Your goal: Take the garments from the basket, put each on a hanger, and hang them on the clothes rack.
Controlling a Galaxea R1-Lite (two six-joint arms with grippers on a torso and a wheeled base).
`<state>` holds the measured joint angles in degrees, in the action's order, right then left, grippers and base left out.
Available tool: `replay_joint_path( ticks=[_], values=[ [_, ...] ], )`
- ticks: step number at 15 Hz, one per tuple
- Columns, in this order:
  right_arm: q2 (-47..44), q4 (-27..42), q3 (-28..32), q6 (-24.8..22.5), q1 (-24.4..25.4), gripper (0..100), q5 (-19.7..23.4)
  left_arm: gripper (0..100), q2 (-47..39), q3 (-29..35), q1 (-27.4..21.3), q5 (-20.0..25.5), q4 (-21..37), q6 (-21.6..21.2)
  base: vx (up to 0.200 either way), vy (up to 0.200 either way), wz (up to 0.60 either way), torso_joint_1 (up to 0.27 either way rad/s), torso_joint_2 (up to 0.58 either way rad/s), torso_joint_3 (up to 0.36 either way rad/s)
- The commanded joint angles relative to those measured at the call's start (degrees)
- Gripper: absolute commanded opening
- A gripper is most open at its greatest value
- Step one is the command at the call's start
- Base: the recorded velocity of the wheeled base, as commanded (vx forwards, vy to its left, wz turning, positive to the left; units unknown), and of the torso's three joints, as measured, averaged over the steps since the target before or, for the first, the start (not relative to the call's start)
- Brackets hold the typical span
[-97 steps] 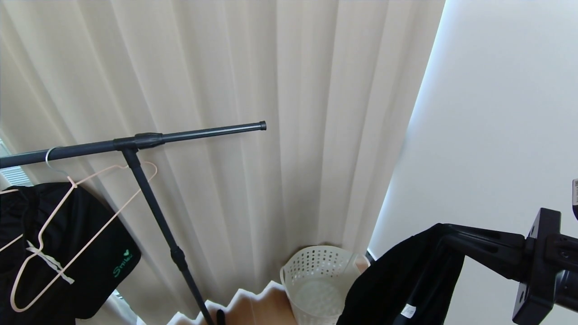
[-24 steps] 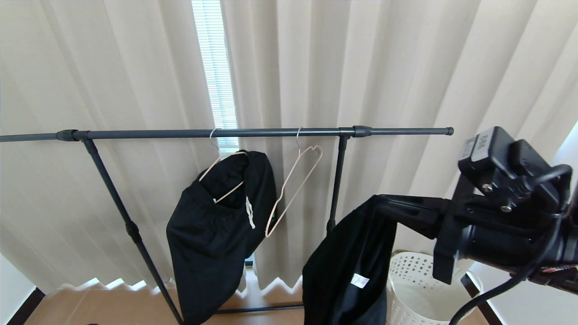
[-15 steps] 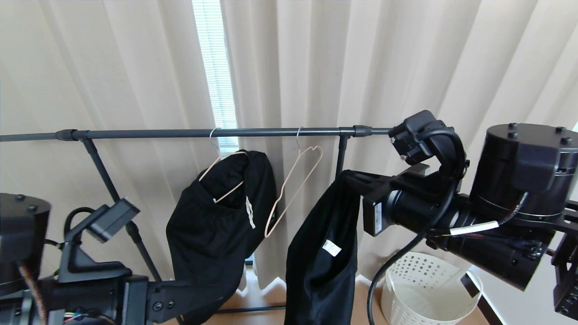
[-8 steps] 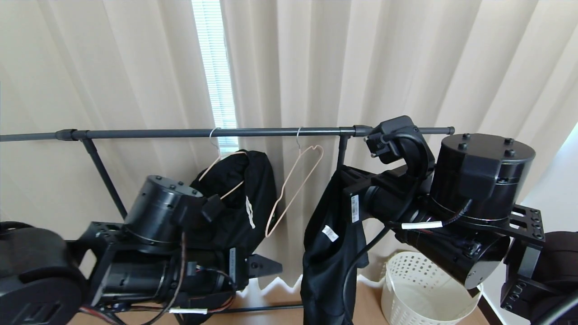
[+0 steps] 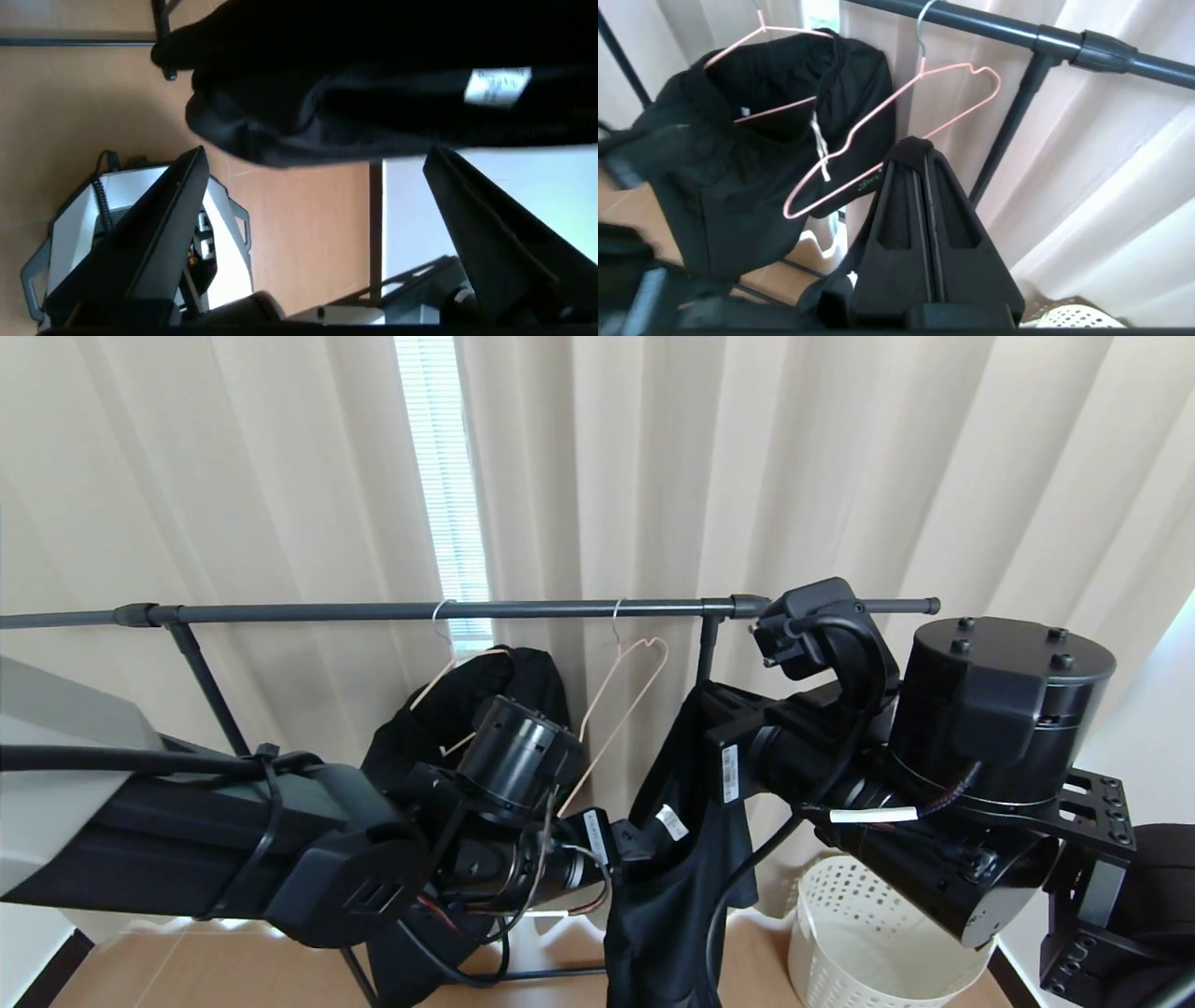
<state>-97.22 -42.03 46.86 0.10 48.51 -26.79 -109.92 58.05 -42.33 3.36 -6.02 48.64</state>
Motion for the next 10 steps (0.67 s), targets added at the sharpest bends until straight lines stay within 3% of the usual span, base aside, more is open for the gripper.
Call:
replay_joint_path(
  ticks=[1,10],
  values=[
    [0.54,0.02,-0.01,-0.01,0.36,0,-0.01,100,-2.93,1.63,-0.48,-0.11,-0.04,0.05,0.000,0.000,0.00,0.000,0.00,0.000],
    [1.51,0.02,0.34,-0.10,0.36,0,-0.10,100,-8.64,1.27,-3.11,-7.14,1.80,0.23,0.000,0.000,0.00,0.000,0.00,0.000]
  ],
)
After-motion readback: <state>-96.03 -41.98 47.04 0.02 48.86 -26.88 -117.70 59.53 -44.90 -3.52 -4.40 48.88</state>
